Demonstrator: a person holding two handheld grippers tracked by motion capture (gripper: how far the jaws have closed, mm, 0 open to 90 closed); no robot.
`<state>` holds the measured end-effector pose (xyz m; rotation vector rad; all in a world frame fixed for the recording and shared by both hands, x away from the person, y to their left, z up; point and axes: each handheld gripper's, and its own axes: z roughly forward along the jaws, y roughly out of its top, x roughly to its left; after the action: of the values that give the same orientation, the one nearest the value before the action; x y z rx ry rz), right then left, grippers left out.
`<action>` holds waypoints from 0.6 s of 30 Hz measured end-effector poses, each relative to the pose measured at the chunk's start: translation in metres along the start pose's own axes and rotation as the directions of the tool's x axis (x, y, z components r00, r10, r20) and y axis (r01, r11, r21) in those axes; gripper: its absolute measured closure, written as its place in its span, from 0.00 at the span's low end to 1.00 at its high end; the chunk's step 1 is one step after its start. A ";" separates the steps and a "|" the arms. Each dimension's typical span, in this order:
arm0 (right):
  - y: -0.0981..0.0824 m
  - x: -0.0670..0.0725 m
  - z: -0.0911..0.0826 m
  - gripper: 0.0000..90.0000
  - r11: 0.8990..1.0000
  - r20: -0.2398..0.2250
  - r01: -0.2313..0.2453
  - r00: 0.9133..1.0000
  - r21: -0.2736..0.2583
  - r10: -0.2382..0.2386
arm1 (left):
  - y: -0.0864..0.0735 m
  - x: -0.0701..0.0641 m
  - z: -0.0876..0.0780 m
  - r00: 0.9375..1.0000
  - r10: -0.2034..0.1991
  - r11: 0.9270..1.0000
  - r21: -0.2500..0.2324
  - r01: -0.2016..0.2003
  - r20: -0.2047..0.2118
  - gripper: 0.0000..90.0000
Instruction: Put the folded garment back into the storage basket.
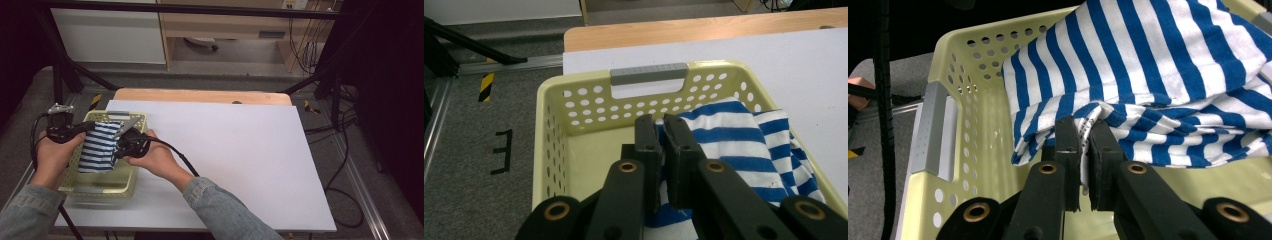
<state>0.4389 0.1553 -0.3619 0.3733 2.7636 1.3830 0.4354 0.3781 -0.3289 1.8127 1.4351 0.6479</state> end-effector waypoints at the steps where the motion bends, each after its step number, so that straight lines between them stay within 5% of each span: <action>1: 0.000 0.000 0.000 0.95 1.000 -0.001 -0.001 1.000 0.003 0.001 | 0.000 0.000 0.001 1.000 -0.002 1.000 0.001 0.002 -0.001 0.94; 4: -0.001 -0.002 0.003 0.88 1.000 0.013 -0.016 1.000 0.015 0.016 | -0.001 0.001 0.001 1.000 -0.019 0.999 -0.039 0.018 -0.024 0.89; 6: -0.002 -0.005 0.004 0.68 0.998 0.012 -0.063 0.998 0.009 0.062 | -0.001 0.003 0.001 0.999 -0.042 0.998 -0.057 0.040 -0.032 0.69; 8: -0.002 -0.006 0.001 0.63 0.997 0.019 -0.083 0.996 0.001 0.083 | -0.002 0.003 0.000 0.998 -0.053 0.997 -0.065 0.051 -0.031 0.59; 13: -0.003 -0.005 -0.019 0.52 0.996 0.052 -0.090 0.995 -0.014 0.090 | -0.006 -0.005 -0.012 0.996 -0.089 0.984 -0.154 0.084 -0.028 0.51; 18: -0.009 -0.003 -0.047 0.49 0.998 0.091 -0.066 0.994 -0.010 0.066 | -0.010 -0.025 -0.026 0.998 -0.056 0.980 -0.193 0.055 0.000 0.47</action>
<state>0.4332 0.1120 -0.3408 0.5189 2.6954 1.3528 0.4035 0.3606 -0.3200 1.6161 1.3719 0.7374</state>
